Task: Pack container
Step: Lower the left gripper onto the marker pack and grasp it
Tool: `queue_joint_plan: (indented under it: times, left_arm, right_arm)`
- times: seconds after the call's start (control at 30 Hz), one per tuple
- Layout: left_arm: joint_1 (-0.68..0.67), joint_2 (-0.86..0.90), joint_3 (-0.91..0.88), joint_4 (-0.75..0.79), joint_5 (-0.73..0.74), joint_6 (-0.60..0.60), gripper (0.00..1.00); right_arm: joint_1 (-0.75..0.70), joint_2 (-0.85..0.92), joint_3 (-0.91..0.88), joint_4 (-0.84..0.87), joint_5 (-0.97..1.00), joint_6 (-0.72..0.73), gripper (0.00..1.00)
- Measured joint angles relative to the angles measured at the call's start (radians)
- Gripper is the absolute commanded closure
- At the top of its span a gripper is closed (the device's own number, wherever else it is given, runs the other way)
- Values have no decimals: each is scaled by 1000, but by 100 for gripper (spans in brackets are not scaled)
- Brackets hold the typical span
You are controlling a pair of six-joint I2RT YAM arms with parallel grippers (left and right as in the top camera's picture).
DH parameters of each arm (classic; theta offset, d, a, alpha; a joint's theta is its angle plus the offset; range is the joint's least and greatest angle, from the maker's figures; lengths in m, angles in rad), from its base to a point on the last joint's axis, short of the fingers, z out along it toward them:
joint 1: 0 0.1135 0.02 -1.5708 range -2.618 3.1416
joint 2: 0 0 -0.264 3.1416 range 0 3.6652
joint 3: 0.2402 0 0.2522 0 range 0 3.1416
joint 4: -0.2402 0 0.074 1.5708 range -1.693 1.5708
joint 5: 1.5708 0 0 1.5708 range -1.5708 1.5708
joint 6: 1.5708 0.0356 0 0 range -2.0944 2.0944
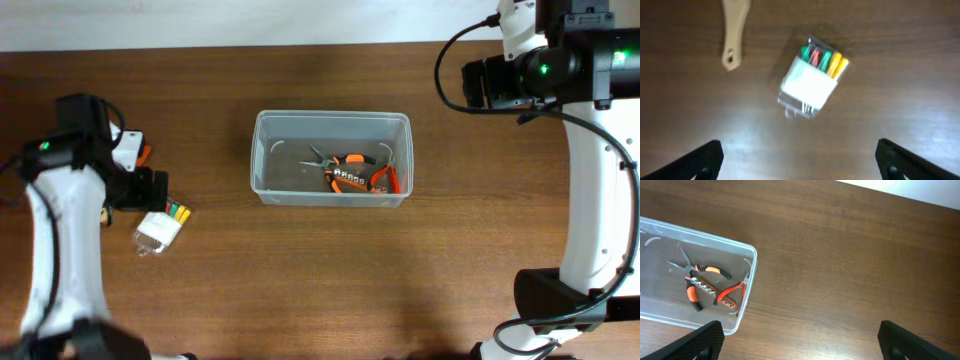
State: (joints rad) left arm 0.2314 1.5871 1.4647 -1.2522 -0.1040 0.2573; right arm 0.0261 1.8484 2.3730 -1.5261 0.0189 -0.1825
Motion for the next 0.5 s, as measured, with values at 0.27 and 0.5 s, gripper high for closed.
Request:
queue_joint_plan:
  times: [0.27, 0.5]
  left_arm:
    - [0, 240, 0, 69, -1, 145, 1]
    - [0, 357, 0, 128, -1, 280, 1]
  right_arm:
    - [0, 0, 0, 16, 0, 0, 1]
    - [0, 0, 0, 34, 0, 0, 1]
